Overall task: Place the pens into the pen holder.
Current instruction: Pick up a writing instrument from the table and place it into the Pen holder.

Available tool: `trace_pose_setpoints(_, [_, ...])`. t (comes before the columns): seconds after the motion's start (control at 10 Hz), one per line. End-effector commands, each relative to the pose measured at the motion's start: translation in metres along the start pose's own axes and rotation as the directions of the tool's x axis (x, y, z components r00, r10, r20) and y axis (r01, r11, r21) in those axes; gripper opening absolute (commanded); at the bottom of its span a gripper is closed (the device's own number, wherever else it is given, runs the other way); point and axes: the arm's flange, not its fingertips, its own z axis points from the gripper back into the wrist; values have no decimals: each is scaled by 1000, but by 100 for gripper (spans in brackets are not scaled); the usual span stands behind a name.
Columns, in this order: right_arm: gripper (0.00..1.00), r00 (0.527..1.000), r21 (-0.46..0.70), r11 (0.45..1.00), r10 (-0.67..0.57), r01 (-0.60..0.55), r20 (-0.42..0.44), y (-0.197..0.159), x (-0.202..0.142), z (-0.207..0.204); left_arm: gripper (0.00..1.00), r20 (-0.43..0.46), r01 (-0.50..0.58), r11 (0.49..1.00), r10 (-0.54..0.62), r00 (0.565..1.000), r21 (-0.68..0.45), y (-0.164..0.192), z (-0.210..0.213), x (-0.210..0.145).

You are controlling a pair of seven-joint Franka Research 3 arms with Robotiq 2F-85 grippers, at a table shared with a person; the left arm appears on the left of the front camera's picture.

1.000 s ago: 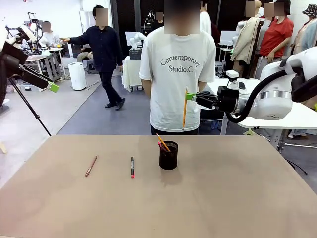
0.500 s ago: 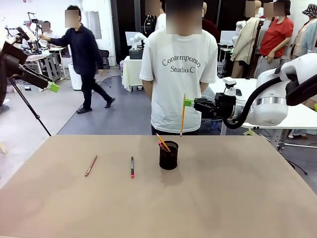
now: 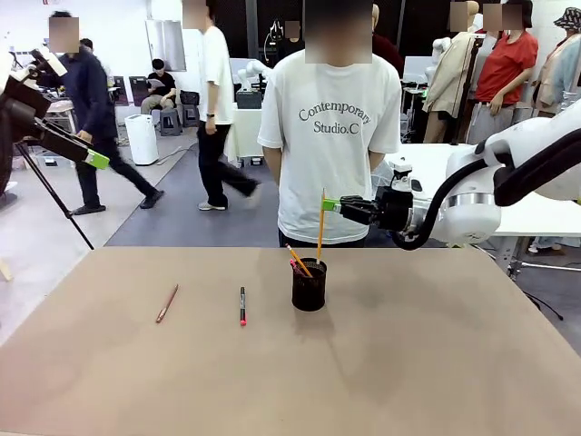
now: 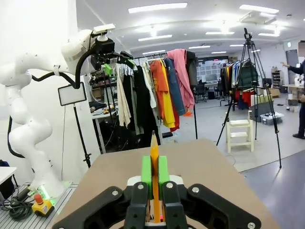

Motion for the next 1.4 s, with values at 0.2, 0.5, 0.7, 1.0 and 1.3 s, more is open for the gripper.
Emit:
trace_pose_setpoints(0.2, [0, 995, 24, 999, -42, 44, -90, -23, -17, -14, 100, 15, 14, 1000, -14, 1000, -10, 2, 1, 0])
trace_pose_setpoints(0.5, [0, 991, 19, 997, -76, 79, -110, -23, -35, -18, 100, 15, 14, 1000, -14, 1000, -10, 2, 1, 0])
trace_pose_setpoints(0.7, [13, 987, 11, 996, -89, 91, -134, -23, -39, -21, 100, 15, 14, 1000, -14, 1000, -10, 2, 1, 0])
trace_pose_setpoints(1.0, [70, 986, 17, 995, -91, 94, -139, -22, -38, -23, 100, 15, 14, 1000, -14, 1000, -10, 2, 1, 0])
trace_pose_setpoints(1.3, [100, 988, 33, 995, -86, 91, -124, -20, -29, -21, 100, 15, 14, 1000, -14, 1000, -10, 2, 1, 0])
